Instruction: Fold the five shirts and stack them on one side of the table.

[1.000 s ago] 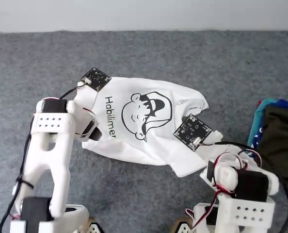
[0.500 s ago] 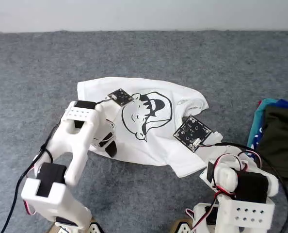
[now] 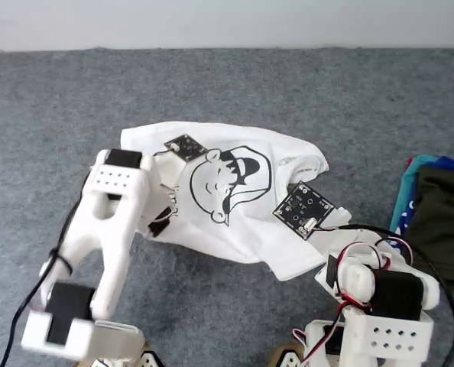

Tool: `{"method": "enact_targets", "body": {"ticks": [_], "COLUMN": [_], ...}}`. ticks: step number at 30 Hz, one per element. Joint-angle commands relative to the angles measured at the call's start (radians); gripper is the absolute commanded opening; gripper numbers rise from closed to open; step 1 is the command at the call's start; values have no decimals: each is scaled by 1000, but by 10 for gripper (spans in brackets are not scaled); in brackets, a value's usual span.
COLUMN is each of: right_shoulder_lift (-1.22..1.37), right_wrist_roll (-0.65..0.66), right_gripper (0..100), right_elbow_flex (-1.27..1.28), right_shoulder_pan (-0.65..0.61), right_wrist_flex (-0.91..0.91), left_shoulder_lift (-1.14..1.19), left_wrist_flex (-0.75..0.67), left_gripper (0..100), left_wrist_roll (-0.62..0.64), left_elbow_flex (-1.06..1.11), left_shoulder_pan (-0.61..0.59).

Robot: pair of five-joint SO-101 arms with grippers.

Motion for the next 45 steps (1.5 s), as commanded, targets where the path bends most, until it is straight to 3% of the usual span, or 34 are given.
{"method": "enact_targets", "body": {"ticks": [1,7,16,21,27,33,38,45], "right_shoulder_lift": [-10,-7,-2,-2,-2,-2,-2,-2], "right_wrist_roll": [8,9,11,11,11,11,9,8], "right_gripper": [10,10,10,10,10,10,10,10], "right_elbow_flex": [-3,-3,-3,-2,-2,-2,-2,-2], "right_shoulder_pan": [13,13,13,13,13,13,13,13], "right_wrist_flex": [-33,-76,-79,-77,-74,-71,-71,-71], "left_shoulder_lift": [-155,-328,-448,-442,-235,5,74,6], "left_wrist_flex": [49,52,43,-51,-129,-190,-224,-226], "left_gripper": [23,188,204,204,233,232,226,88], "left_wrist_roll": [-12,5,12,12,8,-25,-25,-28], "left_elbow_flex": [105,274,246,246,236,234,234,223], "left_shoulder_pan": [15,-34,-54,-54,-61,-54,-61,-54]}}
